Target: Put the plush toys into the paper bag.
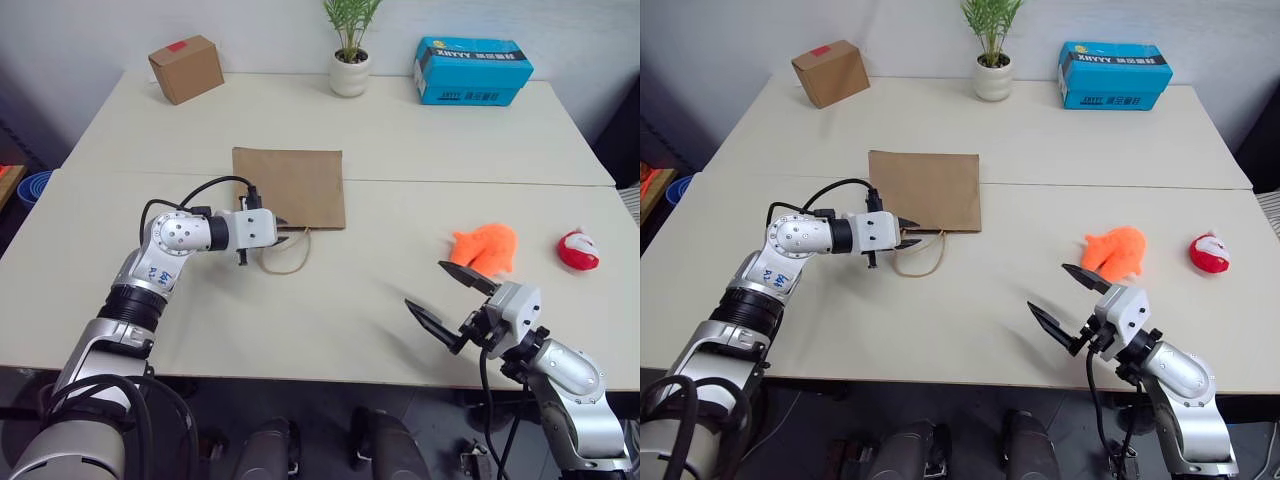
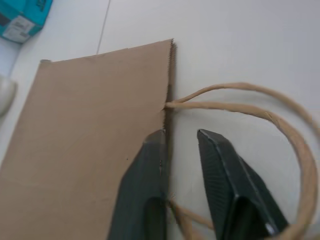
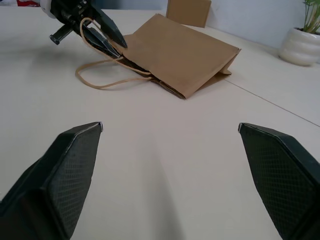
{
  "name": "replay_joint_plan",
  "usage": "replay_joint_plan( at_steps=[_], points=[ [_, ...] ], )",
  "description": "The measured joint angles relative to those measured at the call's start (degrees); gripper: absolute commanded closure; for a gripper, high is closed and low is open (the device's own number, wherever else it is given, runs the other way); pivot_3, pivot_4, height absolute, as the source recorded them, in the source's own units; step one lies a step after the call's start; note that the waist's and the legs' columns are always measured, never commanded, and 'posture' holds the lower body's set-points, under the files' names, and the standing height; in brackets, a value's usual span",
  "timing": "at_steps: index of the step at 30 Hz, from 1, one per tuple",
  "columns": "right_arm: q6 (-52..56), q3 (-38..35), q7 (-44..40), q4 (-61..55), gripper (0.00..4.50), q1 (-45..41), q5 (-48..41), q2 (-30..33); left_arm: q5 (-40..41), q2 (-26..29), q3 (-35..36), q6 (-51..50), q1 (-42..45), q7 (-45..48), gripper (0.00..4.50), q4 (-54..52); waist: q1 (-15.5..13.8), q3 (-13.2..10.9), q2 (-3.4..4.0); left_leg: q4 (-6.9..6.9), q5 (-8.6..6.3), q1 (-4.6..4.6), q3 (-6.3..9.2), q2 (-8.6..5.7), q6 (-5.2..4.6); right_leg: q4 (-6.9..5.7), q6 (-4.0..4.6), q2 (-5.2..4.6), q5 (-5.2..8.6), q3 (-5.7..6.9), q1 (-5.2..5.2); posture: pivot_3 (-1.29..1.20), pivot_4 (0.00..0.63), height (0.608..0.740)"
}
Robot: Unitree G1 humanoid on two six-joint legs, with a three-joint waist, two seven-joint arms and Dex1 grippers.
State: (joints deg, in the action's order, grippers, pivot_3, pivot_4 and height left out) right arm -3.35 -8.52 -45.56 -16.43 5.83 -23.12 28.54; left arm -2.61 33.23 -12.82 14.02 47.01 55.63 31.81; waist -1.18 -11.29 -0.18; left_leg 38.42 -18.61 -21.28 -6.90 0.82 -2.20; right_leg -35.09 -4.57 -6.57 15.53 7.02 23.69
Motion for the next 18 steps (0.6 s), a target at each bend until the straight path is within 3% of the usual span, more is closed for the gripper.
replay_joint_plan(
  at_steps=[5, 10, 18],
  points=[
    [5.0, 5.1, 0.4, -1.4, 2.74, -3.8, 0.3, -0.2, 11.3, -3.0, 4.7, -16.1, 1.6, 5.7, 4.50, -7.0, 0.2, 0.0, -0.03, 0.55, -0.13, -0.22, 0.13, 0.10, -0.06, -0.20, 0.00, 0.02, 0.00, -0.21, 0.02, 0.00, 0.150, 0.740],
    [9.5, 13.3, 5.1, 1.2, 4.45, -16.1, 5.4, -6.1, 19.1, -4.4, 9.1, -28.5, 3.1, 4.9, 4.50, -17.8, 1.3, 0.0, -0.03, 0.67, -0.13, -0.17, 0.14, 0.10, -0.05, -0.38, 0.00, 0.00, 0.01, -0.52, 0.02, 0.00, 0.150, 0.740],
    [10.0, 19.8, 11.3, 19.1, 4.45, -31.5, 14.4, -15.6, 23.9, -5.7, 10.7, -37.2, -0.3, 2.7, 4.50, -27.2, 1.4, 0.0, -0.03, 0.67, -0.15, -0.23, 0.11, 0.08, 0.00, -0.43, 0.04, 0.02, 0.04, -0.56, 0.10, 0.00, 0.150, 0.740]
  ],
)
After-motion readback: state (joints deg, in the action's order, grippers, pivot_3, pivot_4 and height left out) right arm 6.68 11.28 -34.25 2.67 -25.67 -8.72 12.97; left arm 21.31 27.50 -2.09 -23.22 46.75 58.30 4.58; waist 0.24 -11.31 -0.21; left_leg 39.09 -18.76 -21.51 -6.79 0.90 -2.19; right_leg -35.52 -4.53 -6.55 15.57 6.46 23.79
